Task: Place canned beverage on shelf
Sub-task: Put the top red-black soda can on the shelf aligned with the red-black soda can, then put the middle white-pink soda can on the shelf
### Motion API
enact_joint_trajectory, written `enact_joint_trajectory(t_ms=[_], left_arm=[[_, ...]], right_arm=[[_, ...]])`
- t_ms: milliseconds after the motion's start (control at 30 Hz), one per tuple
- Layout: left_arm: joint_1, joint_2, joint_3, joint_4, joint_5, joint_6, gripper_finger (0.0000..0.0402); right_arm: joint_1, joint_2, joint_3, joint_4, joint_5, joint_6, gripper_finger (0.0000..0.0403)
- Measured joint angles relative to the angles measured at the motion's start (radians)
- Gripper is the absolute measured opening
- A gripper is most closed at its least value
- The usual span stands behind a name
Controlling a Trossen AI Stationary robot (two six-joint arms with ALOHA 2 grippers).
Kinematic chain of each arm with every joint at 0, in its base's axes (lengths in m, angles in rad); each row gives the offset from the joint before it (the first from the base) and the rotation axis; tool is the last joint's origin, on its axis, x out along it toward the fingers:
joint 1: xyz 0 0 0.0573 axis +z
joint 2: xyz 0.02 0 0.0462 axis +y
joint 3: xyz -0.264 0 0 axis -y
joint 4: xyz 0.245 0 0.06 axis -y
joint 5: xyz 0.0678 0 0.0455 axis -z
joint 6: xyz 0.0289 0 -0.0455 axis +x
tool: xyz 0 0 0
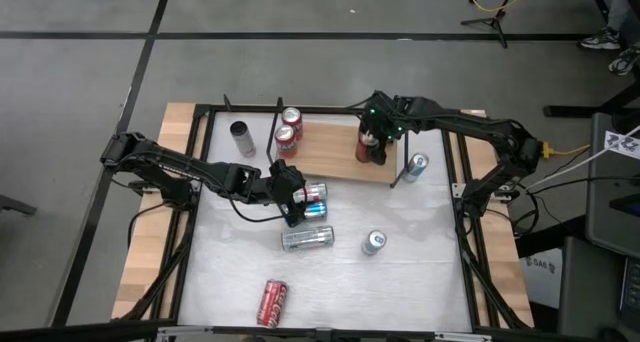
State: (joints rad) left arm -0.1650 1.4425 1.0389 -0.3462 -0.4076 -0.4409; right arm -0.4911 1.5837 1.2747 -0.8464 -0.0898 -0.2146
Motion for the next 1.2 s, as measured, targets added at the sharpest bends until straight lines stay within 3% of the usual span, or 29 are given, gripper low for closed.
enact_joint_trajectory(t_ms=[267, 500, 967, 1200], left_arm=[[0.0, 0.0, 0.0, 0.0, 0.0, 0.0, 0.0323], [0.0, 0.0, 0.0, 0.0, 0.0, 0.0, 0.0323], [0.001, -0.003, 0.081, 0.0, -0.131, 0.0, 0.0323], [-0.009, -0.004, 0.108, -0.022, -0.043, -0.001, 0.0323]], right_arm=[[0.001, -0.001, 0.119, -0.094, -0.004, 0.0, 0.0383], [0.017, -0.001, 0.23, -0.207, -0.088, 0.001, 0.0383], [0.235, -0.003, 0.309, -0.221, -0.086, 0.004, 0.0383], [0.348, -0.003, 0.309, -0.223, -0.086, 0.004, 0.0383]])
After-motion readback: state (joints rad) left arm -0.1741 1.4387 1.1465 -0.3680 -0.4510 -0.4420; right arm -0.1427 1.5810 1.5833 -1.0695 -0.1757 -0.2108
